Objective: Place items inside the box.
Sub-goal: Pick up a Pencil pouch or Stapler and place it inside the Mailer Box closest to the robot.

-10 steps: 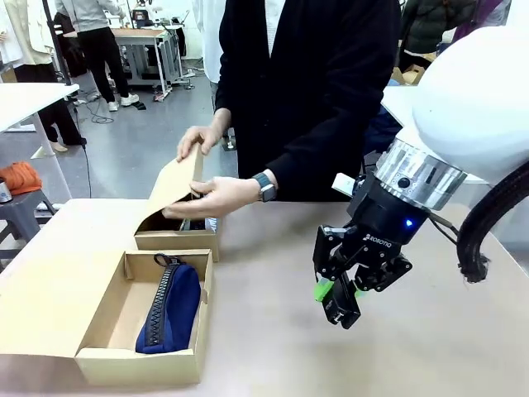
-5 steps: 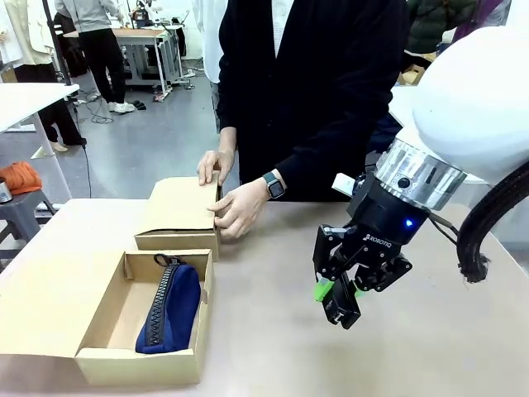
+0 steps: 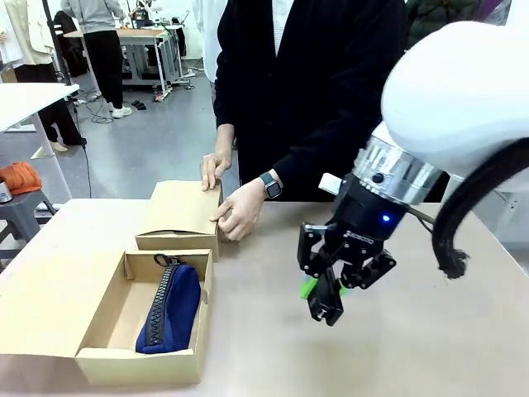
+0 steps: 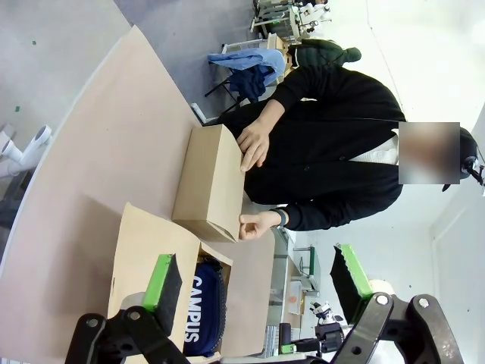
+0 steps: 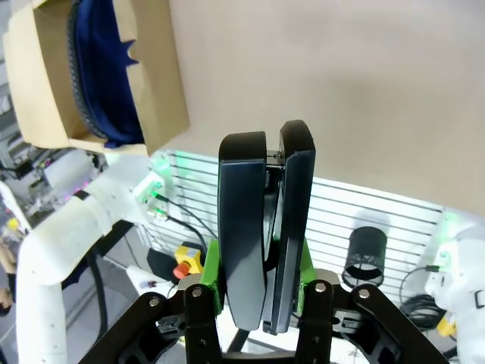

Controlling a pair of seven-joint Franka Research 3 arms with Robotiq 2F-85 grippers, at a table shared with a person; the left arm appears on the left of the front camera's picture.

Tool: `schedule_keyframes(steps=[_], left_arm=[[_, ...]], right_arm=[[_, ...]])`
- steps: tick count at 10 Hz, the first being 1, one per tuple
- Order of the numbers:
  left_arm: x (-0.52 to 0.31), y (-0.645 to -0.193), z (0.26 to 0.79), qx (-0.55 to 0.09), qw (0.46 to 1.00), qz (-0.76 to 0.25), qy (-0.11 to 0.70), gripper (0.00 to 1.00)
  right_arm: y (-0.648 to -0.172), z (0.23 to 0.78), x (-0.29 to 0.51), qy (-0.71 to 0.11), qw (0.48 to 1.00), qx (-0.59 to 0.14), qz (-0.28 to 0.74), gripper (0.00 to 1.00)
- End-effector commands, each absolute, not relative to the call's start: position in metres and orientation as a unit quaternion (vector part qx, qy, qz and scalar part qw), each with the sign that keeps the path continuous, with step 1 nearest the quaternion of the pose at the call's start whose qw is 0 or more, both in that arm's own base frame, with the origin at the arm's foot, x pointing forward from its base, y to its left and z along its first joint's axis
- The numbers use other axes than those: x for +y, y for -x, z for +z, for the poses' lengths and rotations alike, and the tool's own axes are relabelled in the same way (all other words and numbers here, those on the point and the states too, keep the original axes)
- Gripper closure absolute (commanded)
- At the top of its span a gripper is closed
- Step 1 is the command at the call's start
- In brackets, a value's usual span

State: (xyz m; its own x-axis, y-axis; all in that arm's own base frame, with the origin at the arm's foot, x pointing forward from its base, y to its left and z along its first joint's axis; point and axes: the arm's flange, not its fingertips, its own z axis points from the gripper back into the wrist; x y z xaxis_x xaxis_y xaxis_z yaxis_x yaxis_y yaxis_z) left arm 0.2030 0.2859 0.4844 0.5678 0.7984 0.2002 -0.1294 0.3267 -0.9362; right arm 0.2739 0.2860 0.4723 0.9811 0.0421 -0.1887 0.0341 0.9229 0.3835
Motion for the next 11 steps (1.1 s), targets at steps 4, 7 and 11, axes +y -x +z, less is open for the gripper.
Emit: schedule_keyframes(steps=[4,7,11], left_arm=[[0.286,-0.204,0.484,-0.352,0.733,0.307,0.494,0.00],[0.286,-0.204,0.484,-0.352,0.733,0.307,0.494,0.00],[0.286,-0.204,0.484,-0.352,0.733,0.307,0.494,0.00]], right_arm=[[-0.282,0.479,0.301,-0.163,0.983,0.088,-0.020,0.58],[-0.293,0.483,0.344,-0.178,0.981,0.070,-0.039,0.58],[-0.319,0.495,0.502,-0.243,0.970,0.002,-0.006,0.58]])
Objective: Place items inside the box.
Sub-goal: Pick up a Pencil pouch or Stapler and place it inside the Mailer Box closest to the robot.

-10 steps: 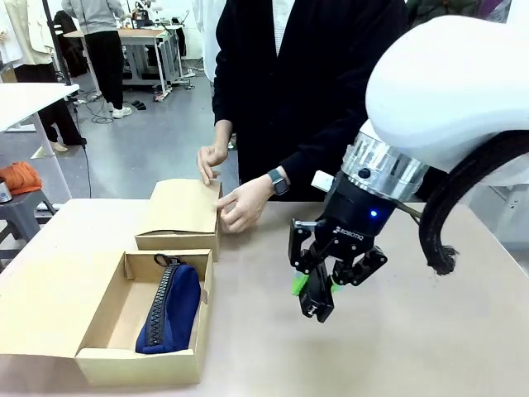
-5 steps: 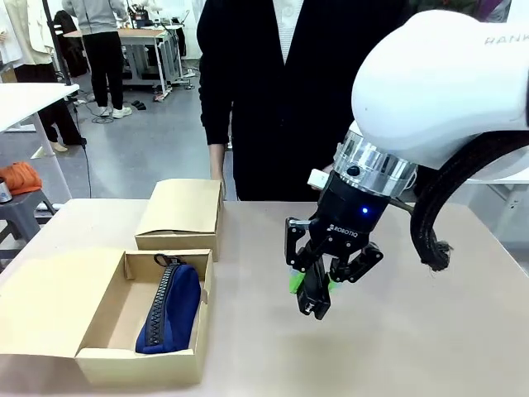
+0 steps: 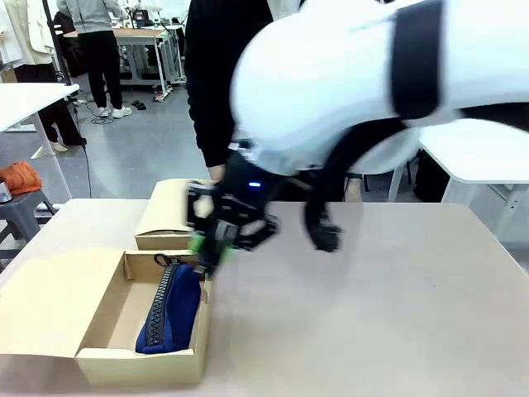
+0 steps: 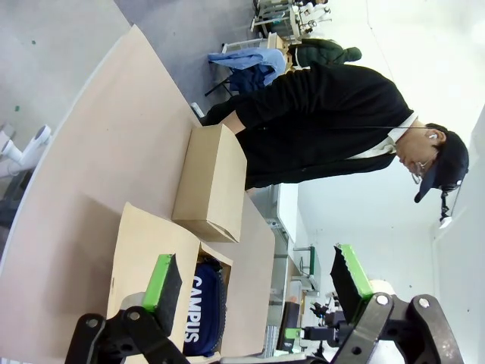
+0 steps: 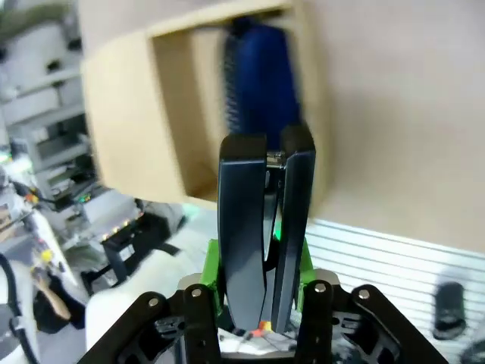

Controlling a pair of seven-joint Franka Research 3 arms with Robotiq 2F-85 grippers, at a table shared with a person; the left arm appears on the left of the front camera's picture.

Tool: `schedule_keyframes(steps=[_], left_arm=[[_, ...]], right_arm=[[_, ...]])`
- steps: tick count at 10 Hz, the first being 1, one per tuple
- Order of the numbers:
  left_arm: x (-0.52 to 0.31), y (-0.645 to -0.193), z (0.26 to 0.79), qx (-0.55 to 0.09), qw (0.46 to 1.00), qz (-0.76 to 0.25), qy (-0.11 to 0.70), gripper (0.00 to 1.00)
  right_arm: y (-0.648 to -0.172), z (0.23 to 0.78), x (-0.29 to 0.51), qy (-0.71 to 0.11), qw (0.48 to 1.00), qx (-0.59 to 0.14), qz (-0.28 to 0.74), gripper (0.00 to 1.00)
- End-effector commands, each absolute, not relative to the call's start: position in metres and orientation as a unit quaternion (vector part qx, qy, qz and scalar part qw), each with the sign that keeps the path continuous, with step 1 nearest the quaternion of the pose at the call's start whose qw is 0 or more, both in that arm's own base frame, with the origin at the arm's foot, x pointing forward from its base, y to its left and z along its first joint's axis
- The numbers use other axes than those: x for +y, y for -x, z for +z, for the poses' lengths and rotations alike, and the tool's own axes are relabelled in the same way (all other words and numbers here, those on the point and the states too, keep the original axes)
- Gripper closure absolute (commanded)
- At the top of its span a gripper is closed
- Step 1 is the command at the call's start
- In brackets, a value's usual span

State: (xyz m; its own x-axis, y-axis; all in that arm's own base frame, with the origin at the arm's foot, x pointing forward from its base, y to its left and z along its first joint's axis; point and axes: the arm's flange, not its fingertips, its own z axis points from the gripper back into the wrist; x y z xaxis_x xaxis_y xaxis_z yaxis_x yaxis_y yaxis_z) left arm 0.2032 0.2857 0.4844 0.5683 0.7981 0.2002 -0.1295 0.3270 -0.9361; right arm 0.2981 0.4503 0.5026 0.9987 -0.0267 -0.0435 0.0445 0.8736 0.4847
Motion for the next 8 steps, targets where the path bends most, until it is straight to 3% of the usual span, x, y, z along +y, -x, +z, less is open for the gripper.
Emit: schedule_keyframes(steps=[1,3,4,8], left_arm=[[0.286,-0.204,0.484,-0.352,0.733,0.307,0.494,0.00],[0.286,-0.204,0.484,-0.352,0.733,0.307,0.494,0.00],[0.286,-0.204,0.484,-0.352,0.733,0.307,0.494,0.00],[0.286,-0.204,0.484,-0.352,0.733,0.307,0.494,0.00]], right_arm=[[-0.319,0.492,0.530,-0.243,0.970,0.006,0.020,0.58],[-0.316,0.471,0.590,-0.179,0.980,-0.086,0.026,0.58],[-0.310,0.461,0.607,-0.195,0.977,-0.051,0.075,0.58],[-0.306,0.428,0.631,-0.180,0.982,-0.014,0.060,0.58]])
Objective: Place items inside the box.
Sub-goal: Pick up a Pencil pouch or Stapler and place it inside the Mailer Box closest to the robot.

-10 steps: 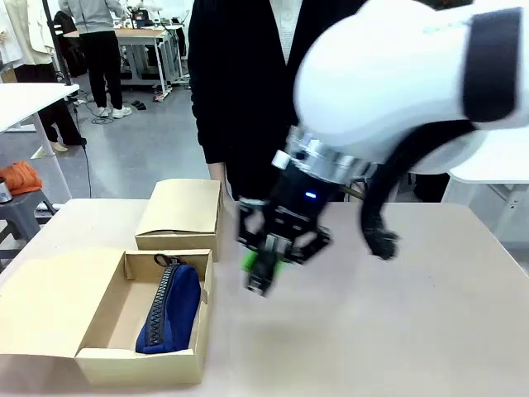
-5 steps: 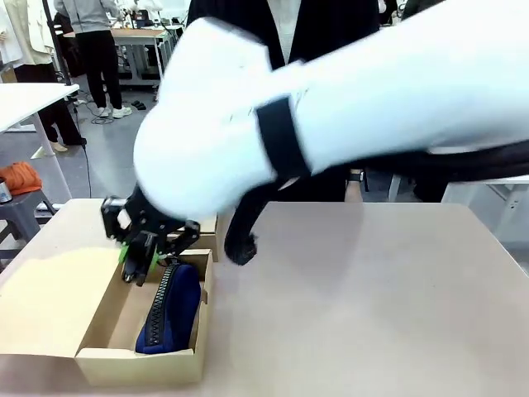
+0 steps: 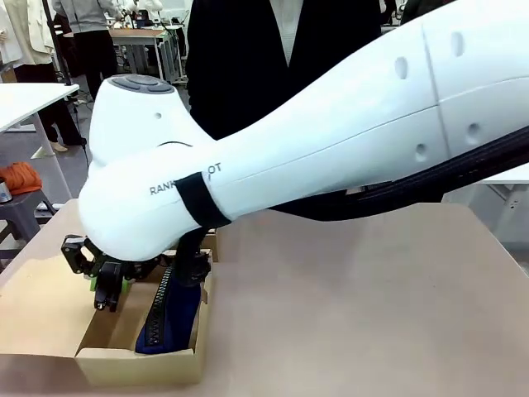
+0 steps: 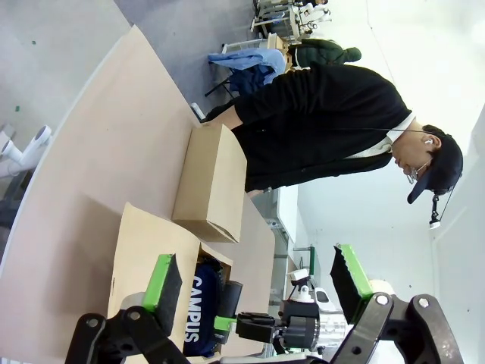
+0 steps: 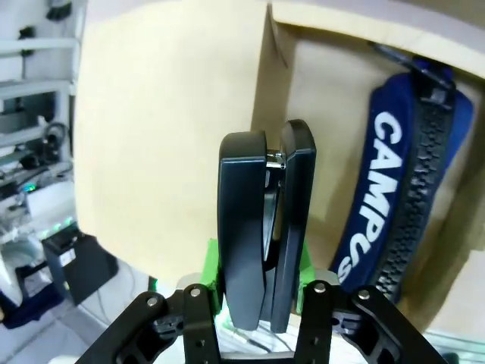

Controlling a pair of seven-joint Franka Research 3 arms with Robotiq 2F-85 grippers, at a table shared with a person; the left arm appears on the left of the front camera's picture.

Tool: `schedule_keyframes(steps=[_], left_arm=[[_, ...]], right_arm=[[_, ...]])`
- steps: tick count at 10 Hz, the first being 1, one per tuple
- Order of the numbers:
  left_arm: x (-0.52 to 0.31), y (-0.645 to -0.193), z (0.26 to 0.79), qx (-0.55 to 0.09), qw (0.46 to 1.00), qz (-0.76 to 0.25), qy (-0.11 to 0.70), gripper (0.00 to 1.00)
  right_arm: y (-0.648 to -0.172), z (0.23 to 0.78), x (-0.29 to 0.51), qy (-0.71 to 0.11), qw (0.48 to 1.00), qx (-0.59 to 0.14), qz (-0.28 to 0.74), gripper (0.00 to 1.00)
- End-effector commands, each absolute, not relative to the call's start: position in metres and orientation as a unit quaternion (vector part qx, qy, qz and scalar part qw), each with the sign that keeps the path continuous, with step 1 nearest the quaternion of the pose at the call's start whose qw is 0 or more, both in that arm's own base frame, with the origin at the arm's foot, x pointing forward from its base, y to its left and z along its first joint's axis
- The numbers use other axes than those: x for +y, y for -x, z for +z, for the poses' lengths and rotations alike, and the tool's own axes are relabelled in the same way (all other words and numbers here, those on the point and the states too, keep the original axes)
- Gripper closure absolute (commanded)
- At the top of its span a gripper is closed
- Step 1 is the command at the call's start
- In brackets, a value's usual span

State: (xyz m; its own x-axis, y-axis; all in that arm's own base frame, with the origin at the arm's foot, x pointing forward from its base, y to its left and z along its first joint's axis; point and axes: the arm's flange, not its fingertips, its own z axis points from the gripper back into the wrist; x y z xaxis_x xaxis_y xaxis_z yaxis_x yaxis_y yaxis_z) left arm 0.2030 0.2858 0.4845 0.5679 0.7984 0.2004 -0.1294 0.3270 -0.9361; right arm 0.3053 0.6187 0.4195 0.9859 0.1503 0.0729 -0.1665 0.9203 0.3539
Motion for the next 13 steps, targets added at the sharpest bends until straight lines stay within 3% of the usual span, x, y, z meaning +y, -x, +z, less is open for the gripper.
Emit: schedule_keyframes(steps=[1,4,5,6,13], left_arm=[[0.286,-0.204,0.484,-0.352,0.733,0.307,0.494,0.00],[0.286,-0.204,0.484,-0.352,0.733,0.307,0.494,0.00],[0.286,-0.204,0.484,-0.352,0.733,0.307,0.494,0.00],[0.286,-0.204,0.484,-0.352,0.733,0.307,0.494,0.00],[0.286,-0.204,0.484,-0.352,0.733,0.307,0.494,0.00]], right_arm=[[-0.307,0.424,0.633,-0.167,0.984,-0.015,0.057,0.58],[-0.308,0.425,0.623,-0.162,0.986,-0.005,0.048,0.56],[-0.308,0.426,0.619,-0.167,0.985,-0.008,0.047,0.31],[-0.308,0.426,0.617,-0.166,0.985,-0.006,0.044,0.00],[-0.313,0.431,0.586,-0.194,0.981,-0.018,0.025,0.00]])
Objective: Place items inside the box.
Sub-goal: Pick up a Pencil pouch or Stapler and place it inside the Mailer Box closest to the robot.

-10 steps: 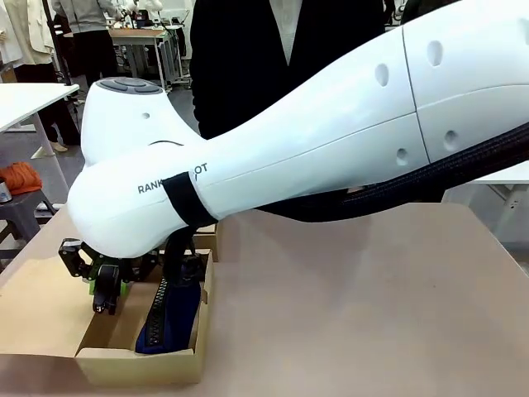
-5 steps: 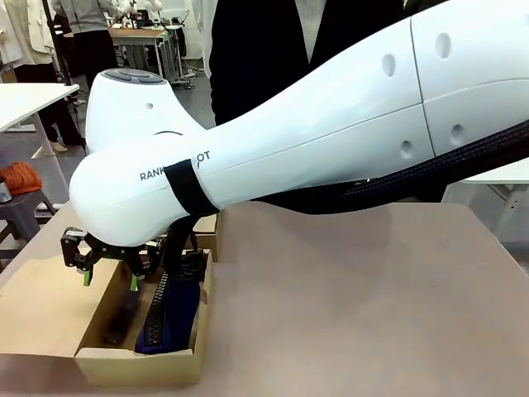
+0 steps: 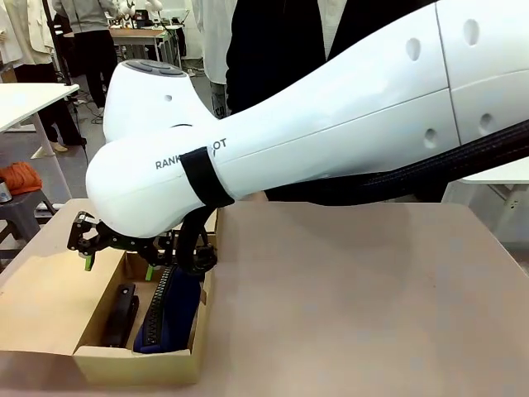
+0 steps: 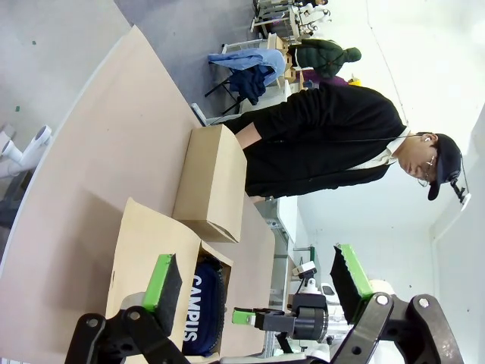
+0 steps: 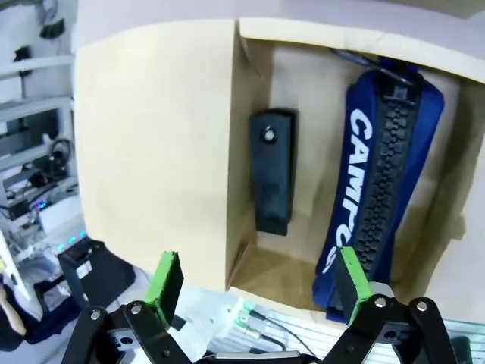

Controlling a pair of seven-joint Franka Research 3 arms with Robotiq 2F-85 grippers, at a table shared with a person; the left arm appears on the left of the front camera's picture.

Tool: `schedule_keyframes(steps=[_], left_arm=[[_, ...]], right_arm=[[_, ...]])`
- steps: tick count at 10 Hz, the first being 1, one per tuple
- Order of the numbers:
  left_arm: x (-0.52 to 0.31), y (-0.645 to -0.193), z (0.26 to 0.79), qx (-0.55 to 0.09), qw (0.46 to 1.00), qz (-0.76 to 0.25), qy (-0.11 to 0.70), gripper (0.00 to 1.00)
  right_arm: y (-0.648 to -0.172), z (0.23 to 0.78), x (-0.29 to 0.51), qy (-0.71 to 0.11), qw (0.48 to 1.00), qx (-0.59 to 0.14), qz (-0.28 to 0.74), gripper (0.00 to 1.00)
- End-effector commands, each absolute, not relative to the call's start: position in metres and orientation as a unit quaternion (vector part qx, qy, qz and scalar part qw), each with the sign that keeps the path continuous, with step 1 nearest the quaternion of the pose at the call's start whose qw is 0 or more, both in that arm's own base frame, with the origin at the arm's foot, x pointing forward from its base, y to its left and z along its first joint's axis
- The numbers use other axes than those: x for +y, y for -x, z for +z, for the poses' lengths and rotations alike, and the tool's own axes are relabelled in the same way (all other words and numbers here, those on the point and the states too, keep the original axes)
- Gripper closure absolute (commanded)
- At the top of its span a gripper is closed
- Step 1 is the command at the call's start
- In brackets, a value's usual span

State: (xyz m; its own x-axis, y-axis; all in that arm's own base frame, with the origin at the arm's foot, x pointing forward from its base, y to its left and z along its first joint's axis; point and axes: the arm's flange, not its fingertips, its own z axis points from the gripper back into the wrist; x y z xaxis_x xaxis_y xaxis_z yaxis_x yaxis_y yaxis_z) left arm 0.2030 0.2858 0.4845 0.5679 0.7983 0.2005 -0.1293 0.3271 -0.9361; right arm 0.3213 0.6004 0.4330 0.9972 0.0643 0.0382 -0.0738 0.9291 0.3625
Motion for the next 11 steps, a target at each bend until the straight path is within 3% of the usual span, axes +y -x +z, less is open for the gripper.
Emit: schedule_keyframes(steps=[1,3,4,5,6,8,11], left_arm=[[0.286,-0.204,0.484,-0.352,0.733,0.307,0.494,0.00],[0.286,-0.204,0.484,-0.352,0.733,0.307,0.494,0.00],[0.286,-0.204,0.484,-0.352,0.733,0.307,0.494,0.00],[0.286,-0.204,0.484,-0.352,0.733,0.307,0.494,0.00],[0.286,-0.204,0.484,-0.352,0.733,0.307,0.494,0.00],[0.286,-0.204,0.484,-0.352,0.733,0.307,0.494,0.00],[0.286,-0.204,0.484,-0.352,0.733,0.307,0.494,0.00]], right_arm=[[-0.314,0.433,0.581,-0.192,0.981,-0.021,0.022,0.00],[-0.323,0.447,0.547,-0.198,0.980,-0.022,0.030,0.00],[-0.329,0.460,0.510,-0.214,0.976,0.011,0.049,0.00],[-0.336,0.467,0.463,-0.208,0.973,0.089,0.048,0.00],[-0.343,0.477,0.402,-0.259,0.959,0.112,0.040,0.00],[-0.333,0.490,0.308,-0.278,0.955,0.087,-0.045,0.00],[-0.279,0.491,0.153,-0.325,0.918,0.049,-0.220,0.00]])
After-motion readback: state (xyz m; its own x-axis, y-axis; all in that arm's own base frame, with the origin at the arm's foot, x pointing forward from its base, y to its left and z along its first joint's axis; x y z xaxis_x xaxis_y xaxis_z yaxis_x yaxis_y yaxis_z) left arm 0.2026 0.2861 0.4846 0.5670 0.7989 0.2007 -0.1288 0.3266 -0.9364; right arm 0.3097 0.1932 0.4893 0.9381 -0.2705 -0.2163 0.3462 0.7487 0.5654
